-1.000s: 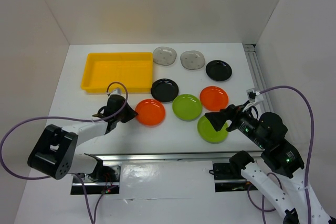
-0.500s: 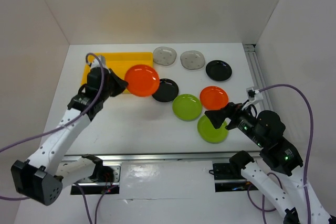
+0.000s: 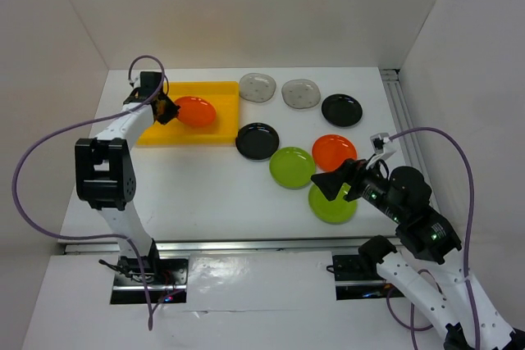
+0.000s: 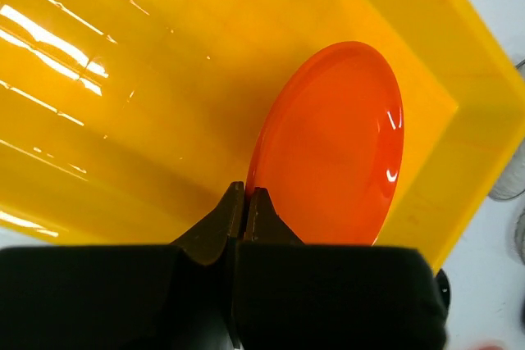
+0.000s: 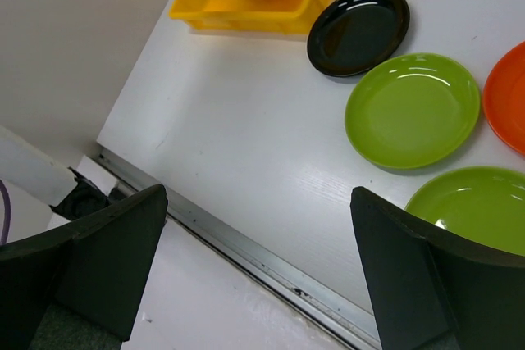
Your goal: Place the plates into the plastic bin on the countertop
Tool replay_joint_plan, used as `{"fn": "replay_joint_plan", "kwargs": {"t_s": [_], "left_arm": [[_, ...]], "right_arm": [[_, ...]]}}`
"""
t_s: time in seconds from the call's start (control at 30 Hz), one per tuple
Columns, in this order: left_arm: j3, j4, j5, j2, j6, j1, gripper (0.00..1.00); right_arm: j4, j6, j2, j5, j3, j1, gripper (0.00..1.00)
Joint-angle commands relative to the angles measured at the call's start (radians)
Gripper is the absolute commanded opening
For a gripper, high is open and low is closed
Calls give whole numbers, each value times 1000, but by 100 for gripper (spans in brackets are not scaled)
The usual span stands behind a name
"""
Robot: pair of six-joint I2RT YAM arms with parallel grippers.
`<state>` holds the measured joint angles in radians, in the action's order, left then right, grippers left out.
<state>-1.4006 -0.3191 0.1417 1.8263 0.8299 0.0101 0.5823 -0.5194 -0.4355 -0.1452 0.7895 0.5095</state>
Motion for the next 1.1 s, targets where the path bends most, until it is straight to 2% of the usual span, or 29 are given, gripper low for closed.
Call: {"fn": "replay_joint_plan", "kwargs": {"t_s": [0.0,0.17,0.23,0.27,0.3,0.33,0.47,0.53,0.57,0.63,0.7,0.77,0.8,0.83,0.9,0.93,1.03,1.07], "left_arm": [[-32,136,-72,-6,-60,22,0],[-50,154,-131,82,-51,64,0],[-77,120,-114,108,-51,64,18],[-77,105,-100,117,-51,64,30],[-77,104,-91,117,-40,64,46],[-64,104,-91,117,-40,64,68],[-11,155,-91,58,-18,64,85],[50,189,-79,-52,-18,38,89],[75,228,-64,-106,-18,19,98],[146,267,-30,-224,-28,-31,100],[179,281,-16,-396,-48,-142,100],[282,322,-22,-505,-38,-262,100],[339,360,-36,-609,-20,-298,100],[465,427,-54,-655,3,-338,100],[598,510,-80,-731,82,-444,100],[712,544,-80,-777,110,-485,100],[843,661,-16,-789,185,-622,100],[901,689,45,-765,186,-656,100]], "right_arm": [[-88,5,21,-36,-16,-5,100],[-88,-7,64,-56,-39,-5,100],[-78,-16,75,-56,-39,-5,100],[-69,-16,75,-56,-39,-5,100],[-68,-16,75,-56,-39,-5,100],[-56,-16,75,-56,-30,-5,100],[-38,-16,75,-56,-3,-5,100],[-29,-16,64,-45,8,-5,100],[-29,-16,64,-45,17,-5,100],[-19,-16,64,-22,27,-5,100],[-19,-5,75,27,39,-5,100],[5,21,75,61,79,-5,100],[5,35,75,70,89,-5,100],[16,44,66,84,99,-5,100],[27,59,48,93,116,-5,100],[27,59,47,93,126,-5,100],[37,59,34,56,126,-5,100],[25,59,34,47,117,-5,100]]}}
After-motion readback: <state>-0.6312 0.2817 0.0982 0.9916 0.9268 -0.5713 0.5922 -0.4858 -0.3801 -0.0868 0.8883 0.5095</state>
